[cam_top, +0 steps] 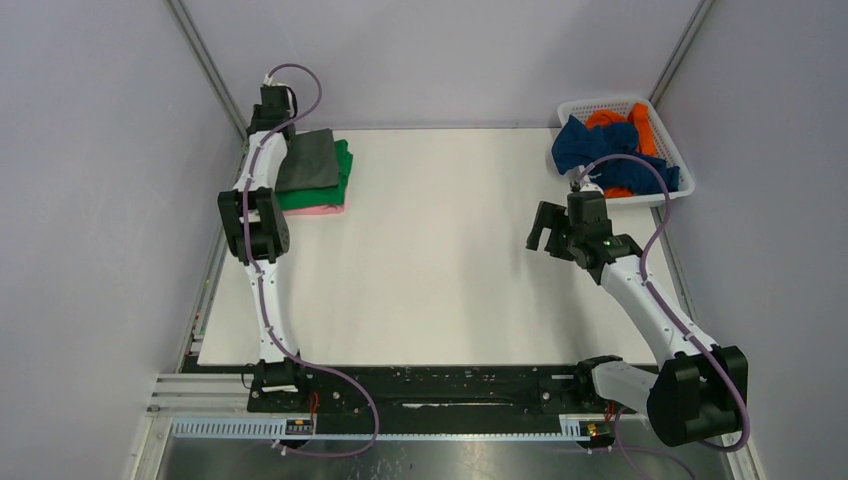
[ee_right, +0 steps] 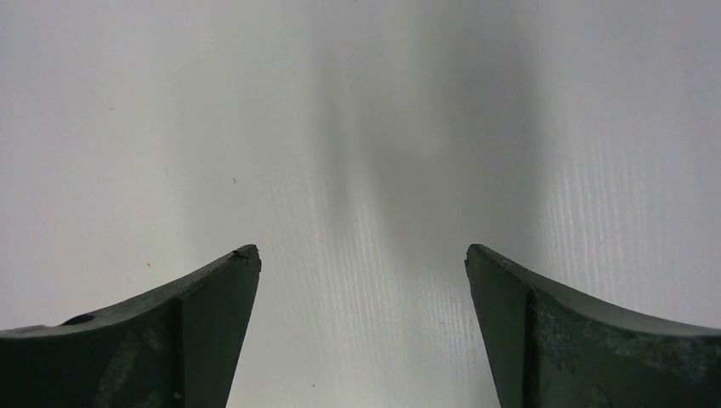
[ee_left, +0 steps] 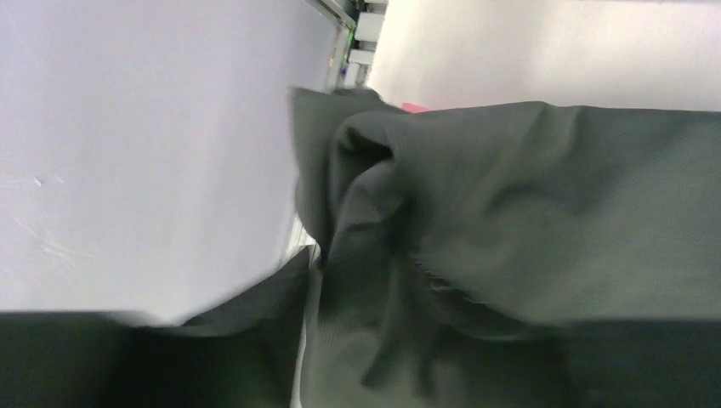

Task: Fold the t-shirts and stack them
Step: Put the neatly folded tshirt into the corner of the board with the left arm

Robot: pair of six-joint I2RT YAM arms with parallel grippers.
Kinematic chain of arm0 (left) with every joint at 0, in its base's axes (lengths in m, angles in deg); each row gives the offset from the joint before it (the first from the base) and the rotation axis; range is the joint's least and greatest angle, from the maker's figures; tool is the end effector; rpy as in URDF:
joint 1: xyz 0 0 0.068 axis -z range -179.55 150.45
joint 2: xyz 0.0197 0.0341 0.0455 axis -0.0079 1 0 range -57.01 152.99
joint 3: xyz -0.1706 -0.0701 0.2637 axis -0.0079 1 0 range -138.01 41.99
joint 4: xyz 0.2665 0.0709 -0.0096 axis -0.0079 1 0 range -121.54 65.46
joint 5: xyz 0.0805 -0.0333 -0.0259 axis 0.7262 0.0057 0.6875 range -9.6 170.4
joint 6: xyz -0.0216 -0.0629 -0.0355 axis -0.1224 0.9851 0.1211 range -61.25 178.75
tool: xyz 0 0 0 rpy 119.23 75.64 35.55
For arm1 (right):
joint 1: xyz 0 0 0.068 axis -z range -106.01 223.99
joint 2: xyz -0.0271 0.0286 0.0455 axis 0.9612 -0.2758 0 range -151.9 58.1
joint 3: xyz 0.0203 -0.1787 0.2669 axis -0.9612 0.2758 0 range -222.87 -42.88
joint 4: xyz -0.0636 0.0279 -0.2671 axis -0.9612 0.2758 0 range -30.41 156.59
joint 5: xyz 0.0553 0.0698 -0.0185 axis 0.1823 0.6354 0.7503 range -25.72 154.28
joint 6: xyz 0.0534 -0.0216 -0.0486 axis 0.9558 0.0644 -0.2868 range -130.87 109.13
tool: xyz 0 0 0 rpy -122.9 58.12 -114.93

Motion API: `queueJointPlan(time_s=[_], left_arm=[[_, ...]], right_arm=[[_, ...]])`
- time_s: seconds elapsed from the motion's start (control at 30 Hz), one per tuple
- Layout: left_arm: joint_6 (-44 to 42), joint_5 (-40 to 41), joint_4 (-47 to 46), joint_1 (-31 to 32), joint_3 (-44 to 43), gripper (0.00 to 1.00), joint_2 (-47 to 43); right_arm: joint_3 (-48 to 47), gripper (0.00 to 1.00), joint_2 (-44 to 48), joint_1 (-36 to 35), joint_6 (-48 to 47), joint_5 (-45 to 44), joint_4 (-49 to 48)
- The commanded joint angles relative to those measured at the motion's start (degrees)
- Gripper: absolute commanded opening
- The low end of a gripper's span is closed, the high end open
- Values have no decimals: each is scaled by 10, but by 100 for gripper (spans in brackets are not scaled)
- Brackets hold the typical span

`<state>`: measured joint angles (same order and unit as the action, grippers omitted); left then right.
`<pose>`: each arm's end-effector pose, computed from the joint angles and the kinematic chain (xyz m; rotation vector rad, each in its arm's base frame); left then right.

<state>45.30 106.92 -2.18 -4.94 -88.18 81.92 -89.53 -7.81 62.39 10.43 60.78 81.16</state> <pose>0.6210 0.0872 0.2588 -0.0980 2.2411 0.6957 0.2568 0.0488 0.2814 0.2258 2.2812 0.2297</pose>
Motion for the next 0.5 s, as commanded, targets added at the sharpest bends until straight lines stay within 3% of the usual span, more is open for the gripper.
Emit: queueJointPlan(time_s=[0.0,0.03,0.07,0.23,0.47], left_arm=[[17,-1,-56,-4,-33,66,3],[26,8,-61,-4,-33,93,1],[37,19,-64,-4,-33,98,-1],[116,34,-53,-3,-22,99,-37],[248,-37,-29,2,38,99,-126]], right_arm=[[-33,99,-4,1,-11,-12,18],[-35,99,-5,1,-12,-14,18],[-38,99,-7,1,-11,-15,18],[-43,99,1,1,-10,-30,14],[-23,99,60,1,1,-78,-6]])
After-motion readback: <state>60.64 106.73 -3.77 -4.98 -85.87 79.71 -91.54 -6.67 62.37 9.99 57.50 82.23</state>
